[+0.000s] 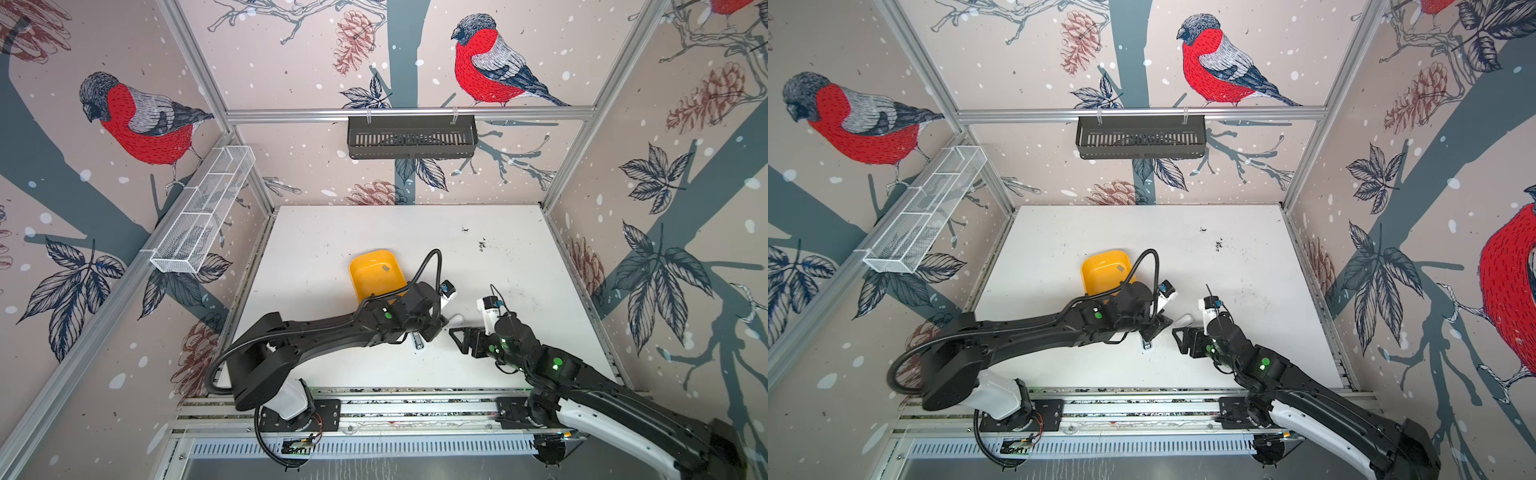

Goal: Load the staples into the stapler
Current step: 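Lift the left gripper off the white stapler while the right gripper opens and draws back, then move both open grippers to the open light-blue stapler beside the yellow tray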

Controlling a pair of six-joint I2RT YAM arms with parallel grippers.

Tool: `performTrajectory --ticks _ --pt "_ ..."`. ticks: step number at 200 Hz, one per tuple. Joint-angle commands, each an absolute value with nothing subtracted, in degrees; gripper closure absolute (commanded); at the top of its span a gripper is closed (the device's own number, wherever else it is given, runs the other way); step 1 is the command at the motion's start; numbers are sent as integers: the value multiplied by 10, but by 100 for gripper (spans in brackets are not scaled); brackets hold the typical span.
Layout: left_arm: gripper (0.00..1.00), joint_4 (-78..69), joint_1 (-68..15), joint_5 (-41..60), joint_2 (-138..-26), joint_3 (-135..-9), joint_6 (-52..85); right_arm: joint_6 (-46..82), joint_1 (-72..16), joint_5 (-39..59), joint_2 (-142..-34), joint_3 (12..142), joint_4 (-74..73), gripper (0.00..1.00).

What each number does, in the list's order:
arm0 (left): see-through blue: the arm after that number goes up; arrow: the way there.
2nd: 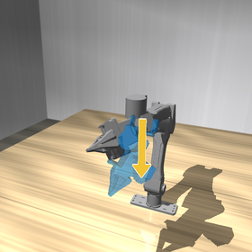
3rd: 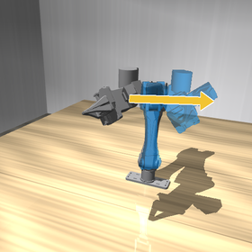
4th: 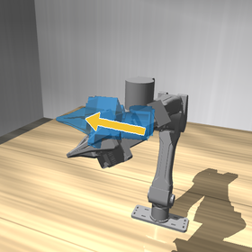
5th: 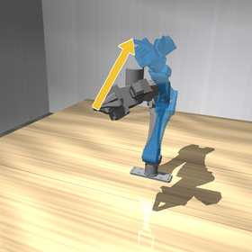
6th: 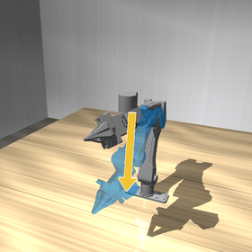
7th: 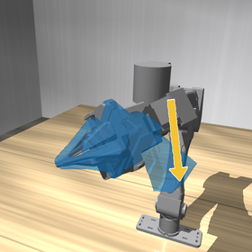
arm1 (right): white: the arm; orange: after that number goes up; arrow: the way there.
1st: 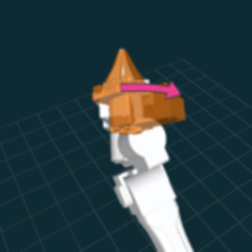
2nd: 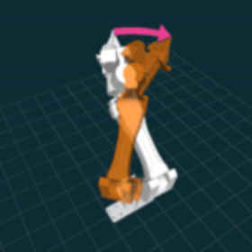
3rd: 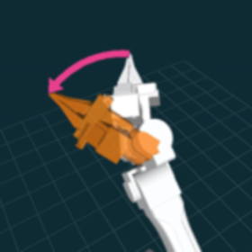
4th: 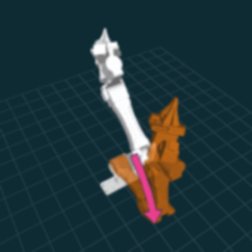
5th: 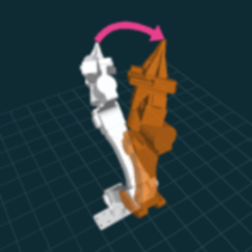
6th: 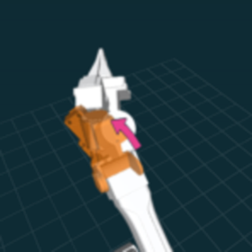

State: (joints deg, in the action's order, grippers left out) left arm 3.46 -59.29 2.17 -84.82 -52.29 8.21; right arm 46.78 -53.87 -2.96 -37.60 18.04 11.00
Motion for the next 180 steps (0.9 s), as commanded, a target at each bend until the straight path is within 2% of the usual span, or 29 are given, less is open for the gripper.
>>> performTrajectory --ticks 1,27,62,104,115,154,180 --pt "57 21 -571 -6 -784 -474 144 470 -594 -108 -418 198 52 19" --pt "57 46 -539 -44 -676 -403 194 471 -662 -159 -516 232 46 18" --pt "55 73 -534 -108 -530 -328 245 471 -705 -166 -642 279 25 17" --pt "52 88 -525 -139 -435 -271 317 475 -739 -199 -768 343 29 19" --pt "52 83 -524 -129 -418 -256 323 482 -740 -209 -792 357 38 21" --pt "52 64 -525 -112 -389 -231 338 501 -737 -225 -850 380 53 42" --pt "52 52 -524 -98 -403 -228 332 509 -731 -231 -869 384 59 44"
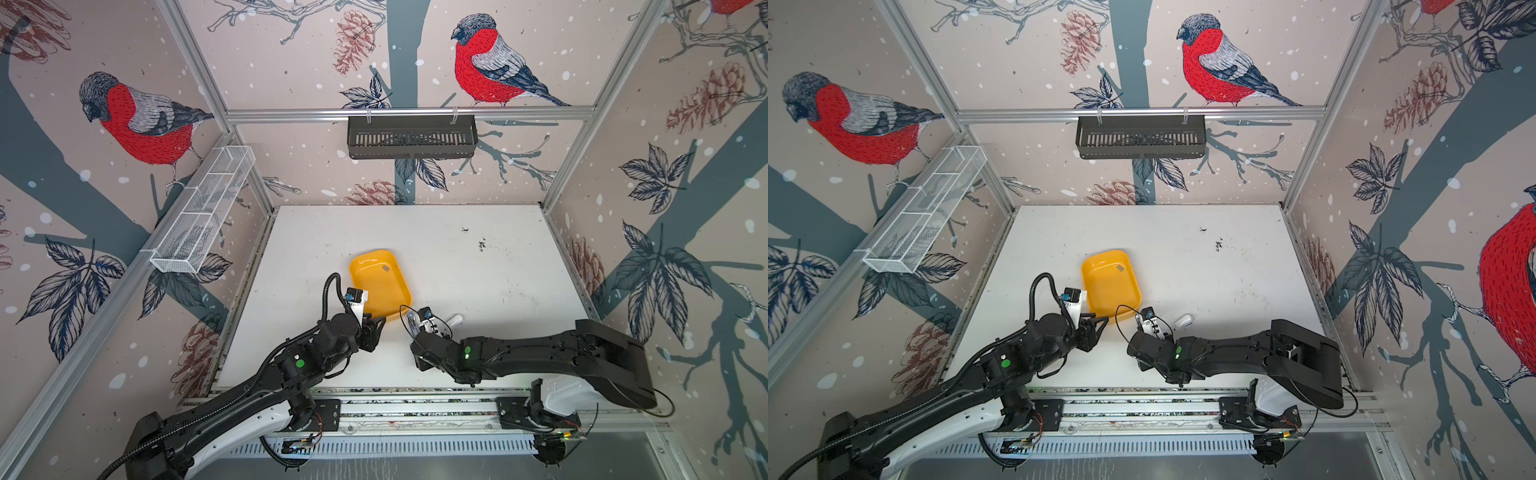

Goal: Load the staples into the stapler
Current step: 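Move both open grippers to the open light-blue stapler beside the yellow tray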

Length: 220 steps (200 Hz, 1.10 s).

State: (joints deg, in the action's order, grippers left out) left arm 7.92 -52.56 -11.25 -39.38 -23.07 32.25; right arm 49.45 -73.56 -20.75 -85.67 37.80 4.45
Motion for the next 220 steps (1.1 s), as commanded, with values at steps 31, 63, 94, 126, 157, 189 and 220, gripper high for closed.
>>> performTrajectory --ticks 31,63,94,126,157,189,220 --pt "53 30 -525 -80 -438 -230 329 517 -725 -236 -872 377 63 50" --pt "58 7 -525 -69 -458 -228 329 517 -719 -233 -853 360 57 52" --pt "60 2 -524 -55 -473 -233 330 519 -711 -231 -838 345 54 55" --pt "60 3 -525 -32 -482 -237 332 506 -707 -211 -810 327 24 56" --pt "60 1 -525 -5 -483 -236 334 501 -685 -167 -763 302 -18 61" --pt "61 -19 -524 42 -494 -220 345 502 -637 -117 -725 288 -38 66" --pt "62 -31 -548 56 -501 -197 358 470 -592 -77 -721 287 -54 69"
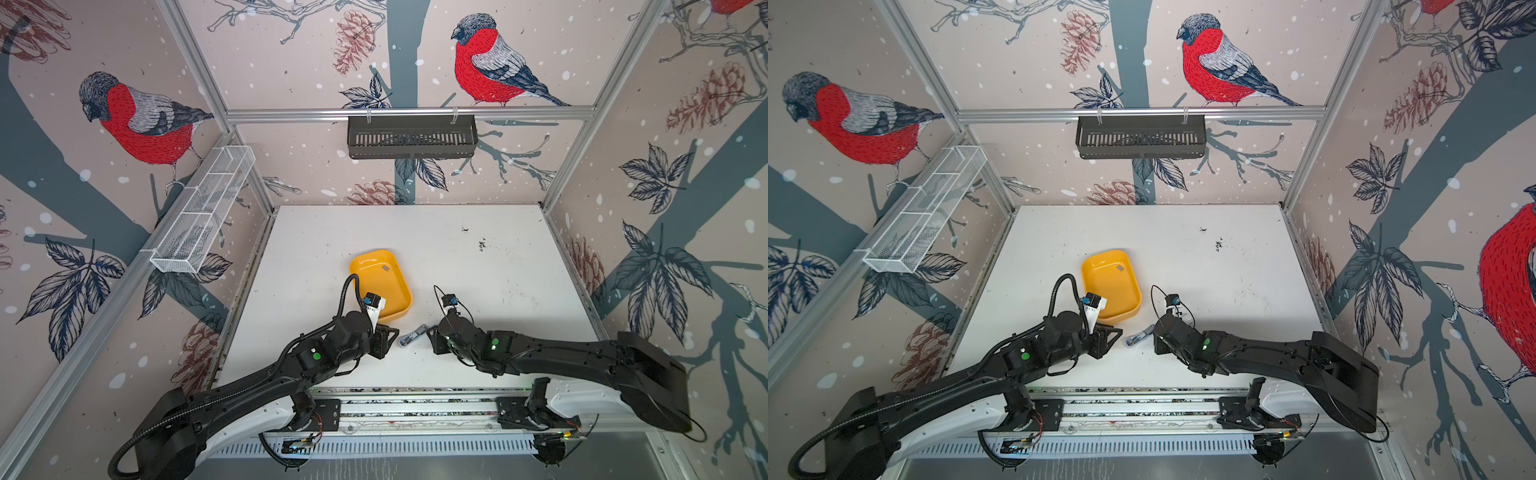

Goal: Load the staples into the stapler
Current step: 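Move both open grippers to the open light-blue stapler beside the yellow tray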

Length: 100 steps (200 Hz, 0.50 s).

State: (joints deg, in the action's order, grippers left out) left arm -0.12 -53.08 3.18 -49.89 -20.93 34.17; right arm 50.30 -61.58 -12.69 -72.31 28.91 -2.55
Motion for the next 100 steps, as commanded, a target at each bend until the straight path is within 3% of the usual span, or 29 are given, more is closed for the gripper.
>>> performTrajectory --ticks 1,53,100 --pt "62 -32 -549 55 -501 -196 358 468 -592 -76 -720 287 -55 70" --pt "62 -46 -571 27 -504 -181 388 356 -552 -1 -751 315 -72 73" --pt "67 -71 -570 -3 -518 -184 410 368 -546 2 -765 324 -53 78"
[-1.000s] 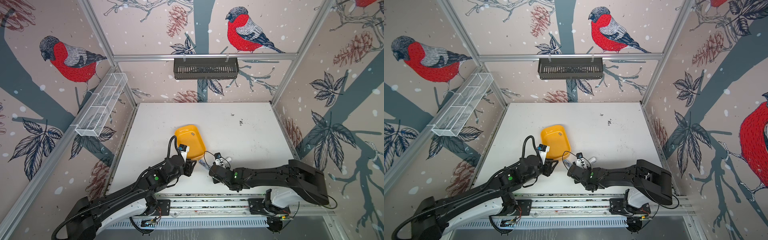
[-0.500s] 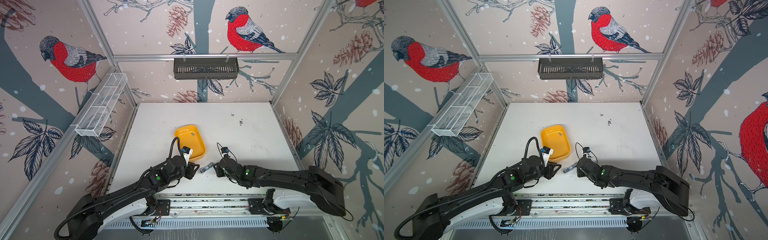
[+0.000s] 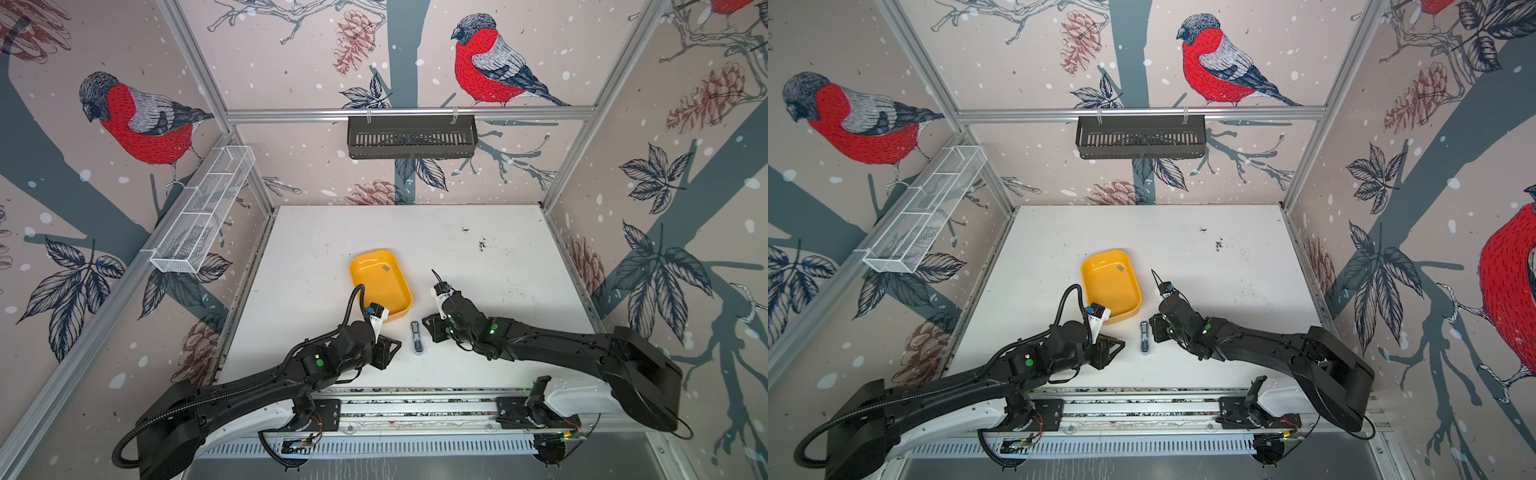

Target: Load the staples into the stapler

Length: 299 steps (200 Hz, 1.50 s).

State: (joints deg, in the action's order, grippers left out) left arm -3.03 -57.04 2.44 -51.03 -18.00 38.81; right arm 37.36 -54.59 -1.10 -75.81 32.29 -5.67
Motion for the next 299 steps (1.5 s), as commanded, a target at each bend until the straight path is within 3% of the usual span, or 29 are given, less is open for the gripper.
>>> performTrajectory --ticks 1,75,152,178,188,227,299 --pt "67 -71 -570 -3 -518 -184 410 369 -546 2 -765 324 -53 78" --pt "74 -76 -570 -18 -580 -210 404 415 -553 -30 -787 319 8 88" --pt "75 -90 -553 -9 -615 -224 378 448 -553 -117 -729 315 63 82" --pt "75 -84 -543 5 -658 -256 326 435 -553 -69 -686 293 38 82" --pt "75 -73 -540 5 -678 -273 305 426 -563 -42 -663 278 16 79" --pt "70 -71 -529 19 -748 -315 237 424 -627 -58 -617 263 32 47" --pt "70 -72 -523 16 -821 -357 195 433 -680 -87 -655 271 45 43"
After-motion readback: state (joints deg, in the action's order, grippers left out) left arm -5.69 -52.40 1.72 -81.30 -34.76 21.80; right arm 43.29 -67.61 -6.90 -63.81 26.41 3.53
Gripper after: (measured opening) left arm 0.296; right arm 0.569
